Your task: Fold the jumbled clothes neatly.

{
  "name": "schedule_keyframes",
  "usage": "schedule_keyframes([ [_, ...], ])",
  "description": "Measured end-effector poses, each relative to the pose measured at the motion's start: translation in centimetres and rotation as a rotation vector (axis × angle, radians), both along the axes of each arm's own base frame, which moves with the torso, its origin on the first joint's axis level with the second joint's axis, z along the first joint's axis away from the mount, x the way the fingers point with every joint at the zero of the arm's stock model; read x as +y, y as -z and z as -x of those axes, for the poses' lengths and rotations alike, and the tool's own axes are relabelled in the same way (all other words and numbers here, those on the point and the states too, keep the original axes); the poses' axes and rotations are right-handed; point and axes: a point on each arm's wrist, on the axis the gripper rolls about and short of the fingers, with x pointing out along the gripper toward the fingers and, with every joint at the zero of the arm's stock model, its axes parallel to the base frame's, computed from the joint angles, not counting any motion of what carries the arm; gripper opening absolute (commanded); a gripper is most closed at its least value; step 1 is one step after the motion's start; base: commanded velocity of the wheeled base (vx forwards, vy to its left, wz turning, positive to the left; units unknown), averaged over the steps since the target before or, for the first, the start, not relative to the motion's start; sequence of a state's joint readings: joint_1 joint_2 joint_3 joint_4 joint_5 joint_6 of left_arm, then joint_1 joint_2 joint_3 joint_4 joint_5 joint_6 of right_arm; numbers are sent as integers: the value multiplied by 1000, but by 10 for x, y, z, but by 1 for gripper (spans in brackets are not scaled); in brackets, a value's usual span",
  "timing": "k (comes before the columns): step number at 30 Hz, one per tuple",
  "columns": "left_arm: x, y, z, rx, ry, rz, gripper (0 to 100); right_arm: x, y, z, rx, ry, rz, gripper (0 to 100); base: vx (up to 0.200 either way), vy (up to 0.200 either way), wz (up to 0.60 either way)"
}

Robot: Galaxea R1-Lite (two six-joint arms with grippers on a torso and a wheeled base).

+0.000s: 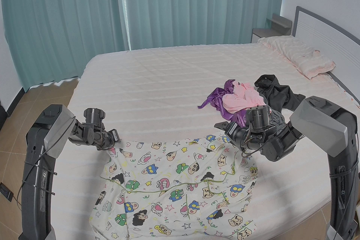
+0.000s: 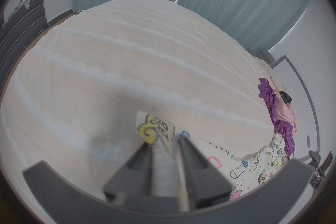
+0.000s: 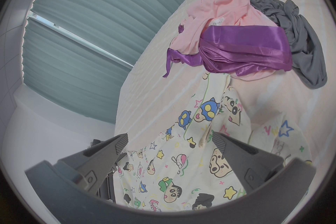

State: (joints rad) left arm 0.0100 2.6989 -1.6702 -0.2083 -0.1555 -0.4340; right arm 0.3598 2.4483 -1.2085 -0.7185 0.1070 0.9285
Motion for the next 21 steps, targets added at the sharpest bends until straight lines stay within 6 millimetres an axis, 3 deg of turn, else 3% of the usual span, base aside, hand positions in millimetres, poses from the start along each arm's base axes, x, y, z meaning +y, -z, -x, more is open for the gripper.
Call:
schedule_keyframes([
  [7, 9, -2, -2, -8, -81, -41, 0, 13, 12, -15, 52, 46, 62, 100, 0, 0, 0],
  [14, 33, -5, 1, -7, -151, -56, 0, 27, 26, -27, 63, 46, 80, 100, 0, 0, 0],
  [21, 43, -7, 6, 5, -173, -57, 0, 35, 27, -41, 50, 59, 50, 100, 0, 0, 0],
])
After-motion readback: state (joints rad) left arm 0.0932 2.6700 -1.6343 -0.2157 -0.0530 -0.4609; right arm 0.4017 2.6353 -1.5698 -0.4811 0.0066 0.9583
